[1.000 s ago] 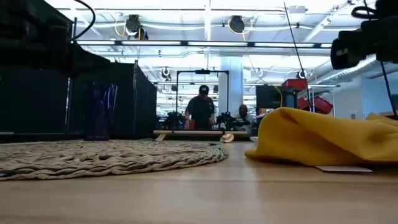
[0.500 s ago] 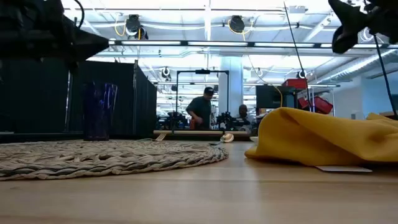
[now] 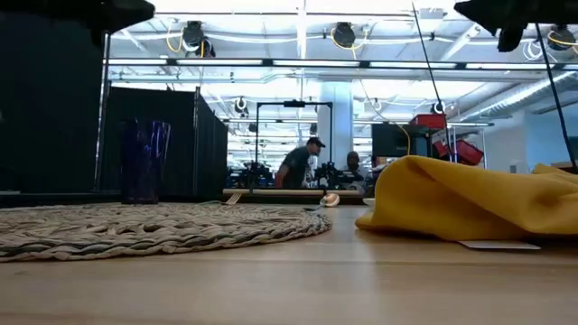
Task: Set table place
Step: Move the brown placemat
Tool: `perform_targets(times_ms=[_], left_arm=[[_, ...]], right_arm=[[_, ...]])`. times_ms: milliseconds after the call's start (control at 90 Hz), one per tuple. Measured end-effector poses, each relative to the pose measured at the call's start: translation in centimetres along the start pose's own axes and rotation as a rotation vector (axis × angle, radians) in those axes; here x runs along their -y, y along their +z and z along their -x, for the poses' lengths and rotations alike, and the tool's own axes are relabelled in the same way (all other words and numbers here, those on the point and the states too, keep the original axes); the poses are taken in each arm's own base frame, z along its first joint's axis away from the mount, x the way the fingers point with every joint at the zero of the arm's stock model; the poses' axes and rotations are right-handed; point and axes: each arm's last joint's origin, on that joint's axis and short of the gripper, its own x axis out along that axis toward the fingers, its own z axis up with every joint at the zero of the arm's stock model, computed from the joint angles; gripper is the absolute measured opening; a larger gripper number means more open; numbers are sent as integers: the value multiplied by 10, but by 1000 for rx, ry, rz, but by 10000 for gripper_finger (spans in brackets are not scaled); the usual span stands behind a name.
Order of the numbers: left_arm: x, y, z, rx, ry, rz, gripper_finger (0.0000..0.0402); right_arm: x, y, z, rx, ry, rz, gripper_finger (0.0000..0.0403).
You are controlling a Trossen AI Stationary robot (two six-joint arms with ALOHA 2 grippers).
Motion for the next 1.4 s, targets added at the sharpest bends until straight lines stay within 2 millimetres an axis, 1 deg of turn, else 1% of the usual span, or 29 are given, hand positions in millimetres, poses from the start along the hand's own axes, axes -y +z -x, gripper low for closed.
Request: perform_targets(times_ms=[67,167,333,433,567,656,767,911,1011,1122,1222,1400], left_arm=[[1,2,-11,-48,20,-35,58],[1,9,-26,-102,39,-88,58],[-1,28,-45,-155,51,-116,58],[-3,34,-50,-226,79,-127,58],[-6,28,-49,-316,98,-131,58],[-6,22,-45,-382,108,-91,58],[-6,18,-39,-442,101,-65,58],[-2,22,-34,-412,34,-52,58],[-1,25,-29,-387,18,-51,58],[-1,27,-24,-368,12,-50,58],[-1,27,-23,-370,11,-52,58],[-1,27,-22,-374,8,-72,58]], right_arm=[[-3,5,-8,-25,-39,8,141],[-7,16,-23,-61,-84,-46,141],[-12,27,-52,-240,-144,-27,141],[-14,29,-73,-345,-142,-24,141],[-16,20,-103,-476,-81,-35,141],[-15,9,-123,-562,-21,-63,141],[-17,-12,-148,-667,58,-117,141],[-29,-49,-176,-811,146,-165,141],[-45,-73,-194,-860,189,-186,141],[-63,-96,-215,-883,199,-223,141],[-80,-116,-229,-938,204,-243,141],[-113,-146,-245,-1011,267,-252,141]])
